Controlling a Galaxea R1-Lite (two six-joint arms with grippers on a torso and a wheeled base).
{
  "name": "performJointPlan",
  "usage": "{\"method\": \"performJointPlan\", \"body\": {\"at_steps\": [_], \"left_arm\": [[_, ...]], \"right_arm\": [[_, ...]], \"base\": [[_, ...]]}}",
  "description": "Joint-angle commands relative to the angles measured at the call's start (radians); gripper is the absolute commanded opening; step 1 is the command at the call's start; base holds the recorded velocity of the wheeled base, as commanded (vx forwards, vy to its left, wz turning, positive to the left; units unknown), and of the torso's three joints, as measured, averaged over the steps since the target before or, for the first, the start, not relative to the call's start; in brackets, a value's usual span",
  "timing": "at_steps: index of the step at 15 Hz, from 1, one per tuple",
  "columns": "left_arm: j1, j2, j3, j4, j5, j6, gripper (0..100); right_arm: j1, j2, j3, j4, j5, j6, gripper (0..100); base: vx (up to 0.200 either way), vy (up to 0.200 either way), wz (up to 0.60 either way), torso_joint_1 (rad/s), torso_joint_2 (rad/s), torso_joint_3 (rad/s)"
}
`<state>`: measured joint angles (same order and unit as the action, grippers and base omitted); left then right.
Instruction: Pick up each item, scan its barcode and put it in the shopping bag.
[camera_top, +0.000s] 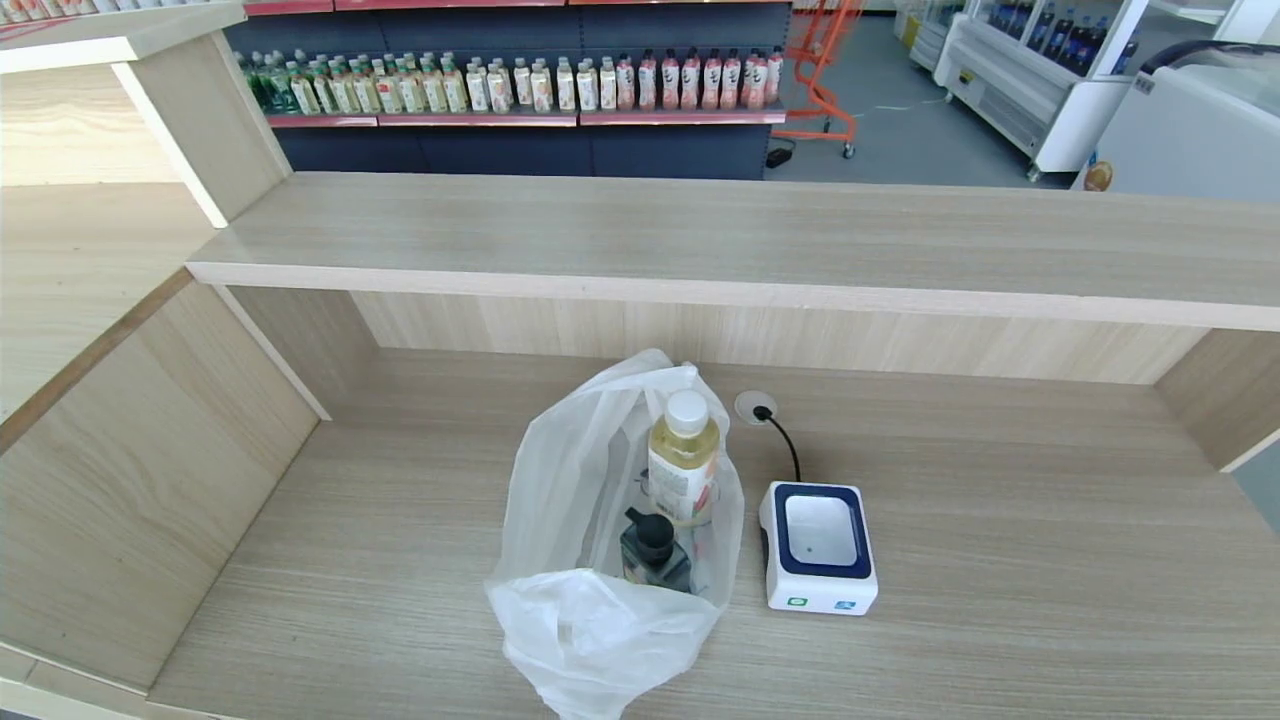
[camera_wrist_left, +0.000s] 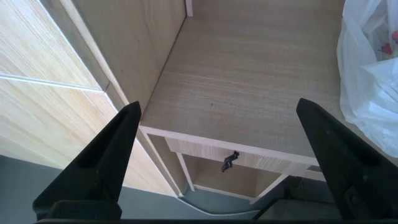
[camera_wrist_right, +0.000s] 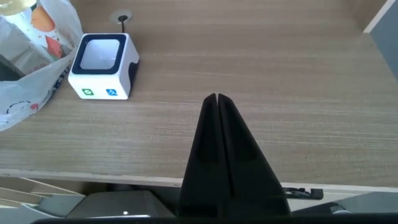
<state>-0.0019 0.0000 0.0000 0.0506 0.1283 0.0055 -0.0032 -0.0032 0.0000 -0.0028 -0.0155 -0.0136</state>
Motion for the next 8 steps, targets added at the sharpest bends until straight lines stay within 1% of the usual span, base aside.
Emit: {"method": "performJointPlan", "body": {"at_steps": [1,8], "left_arm": [[0.000,0.002,0.000,0.000,0.001,0.001,100],[0.000,0.000,0.000,0.000,0.001,0.001,100]], "right_arm": [[0.000,0.003,0.000,0.000,0.000,0.000,0],[0.000,0.003,0.000,0.000,0.000,0.000,0]], "base": [[0.000,0.000,0.00,0.000,0.00,0.000],[0.000,0.000,0.00,0.000,0.00,0.000]]}}
